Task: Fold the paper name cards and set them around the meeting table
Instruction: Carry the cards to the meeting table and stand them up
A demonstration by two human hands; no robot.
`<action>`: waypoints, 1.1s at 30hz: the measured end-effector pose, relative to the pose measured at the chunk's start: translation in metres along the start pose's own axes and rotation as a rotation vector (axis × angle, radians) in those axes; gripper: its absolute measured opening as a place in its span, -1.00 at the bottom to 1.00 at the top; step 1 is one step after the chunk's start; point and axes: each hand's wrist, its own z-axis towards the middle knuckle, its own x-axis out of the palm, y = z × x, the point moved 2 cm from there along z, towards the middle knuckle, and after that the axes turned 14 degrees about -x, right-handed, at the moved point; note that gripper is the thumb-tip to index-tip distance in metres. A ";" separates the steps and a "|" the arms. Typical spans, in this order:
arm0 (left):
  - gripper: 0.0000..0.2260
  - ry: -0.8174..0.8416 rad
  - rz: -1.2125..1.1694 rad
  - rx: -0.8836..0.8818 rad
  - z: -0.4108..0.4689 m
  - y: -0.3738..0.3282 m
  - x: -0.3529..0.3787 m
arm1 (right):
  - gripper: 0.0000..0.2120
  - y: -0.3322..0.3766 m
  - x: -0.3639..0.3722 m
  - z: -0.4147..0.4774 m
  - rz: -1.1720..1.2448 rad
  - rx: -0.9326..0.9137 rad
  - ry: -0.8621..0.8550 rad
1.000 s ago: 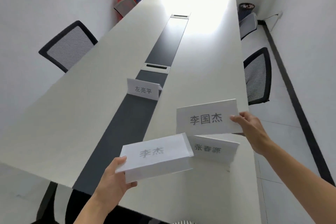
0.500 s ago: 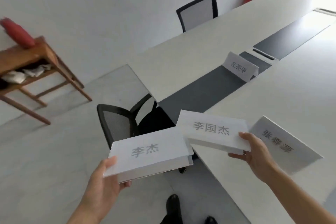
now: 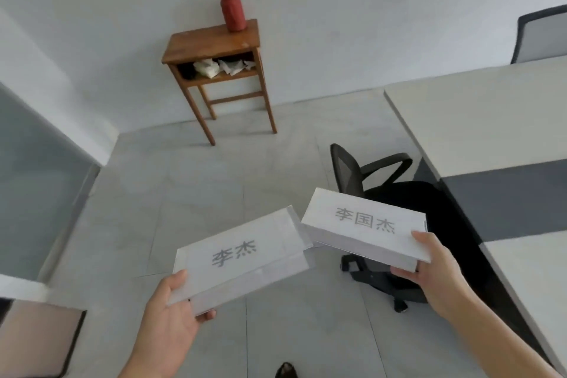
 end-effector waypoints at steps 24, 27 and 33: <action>-0.72 -0.113 -0.022 0.032 0.300 -0.311 0.022 | -0.83 0.075 0.286 0.325 -0.004 0.007 0.054; -0.73 -0.108 -0.039 0.012 0.346 -0.347 0.041 | -0.87 0.095 0.316 0.377 0.011 -0.017 0.062; -0.74 -0.065 0.011 -0.038 0.474 -0.430 0.080 | -0.89 0.109 0.354 0.484 0.022 -0.025 -0.052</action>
